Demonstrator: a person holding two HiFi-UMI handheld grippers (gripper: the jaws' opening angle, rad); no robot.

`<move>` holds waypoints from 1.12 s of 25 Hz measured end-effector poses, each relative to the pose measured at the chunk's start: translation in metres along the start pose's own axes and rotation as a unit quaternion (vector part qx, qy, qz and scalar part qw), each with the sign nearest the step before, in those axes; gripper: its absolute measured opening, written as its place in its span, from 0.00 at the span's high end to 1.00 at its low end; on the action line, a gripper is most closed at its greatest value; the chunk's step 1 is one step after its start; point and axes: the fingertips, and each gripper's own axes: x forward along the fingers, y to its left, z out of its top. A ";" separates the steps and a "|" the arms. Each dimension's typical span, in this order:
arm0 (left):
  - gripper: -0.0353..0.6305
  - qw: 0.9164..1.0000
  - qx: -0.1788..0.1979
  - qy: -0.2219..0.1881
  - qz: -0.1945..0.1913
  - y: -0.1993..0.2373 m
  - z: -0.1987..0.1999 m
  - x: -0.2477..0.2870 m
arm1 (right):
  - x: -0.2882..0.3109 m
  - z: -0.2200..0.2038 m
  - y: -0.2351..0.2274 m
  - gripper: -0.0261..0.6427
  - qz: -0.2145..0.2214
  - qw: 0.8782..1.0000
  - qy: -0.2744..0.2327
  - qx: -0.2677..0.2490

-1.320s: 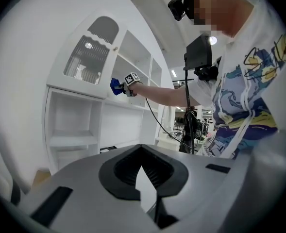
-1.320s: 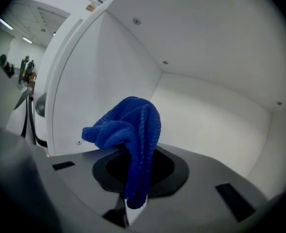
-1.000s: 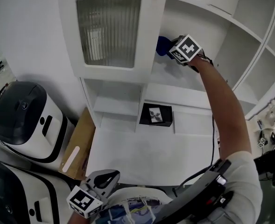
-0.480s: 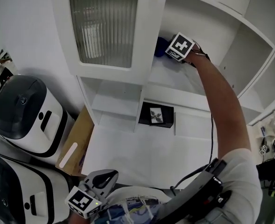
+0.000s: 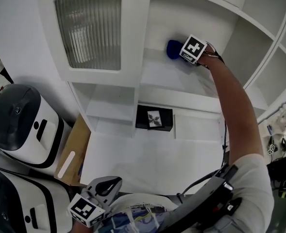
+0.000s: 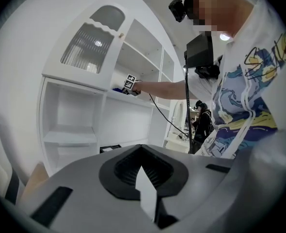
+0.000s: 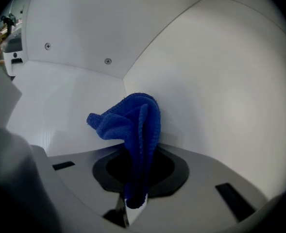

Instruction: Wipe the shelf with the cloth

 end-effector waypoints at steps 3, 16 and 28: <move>0.94 1.000 0.000 0.000 -0.004 -0.003 0.000 0.003 | -0.003 -0.028 -0.010 0.86 -0.008 1.000 0.029 0.006; 0.94 1.000 0.006 0.000 -0.014 -0.011 0.002 0.008 | -0.013 -0.108 -0.038 0.86 -0.046 0.987 0.152 0.024; 0.94 1.000 0.008 -0.004 0.007 -0.005 -0.002 -0.022 | -0.035 -0.079 -0.043 0.86 -0.071 0.990 0.099 0.070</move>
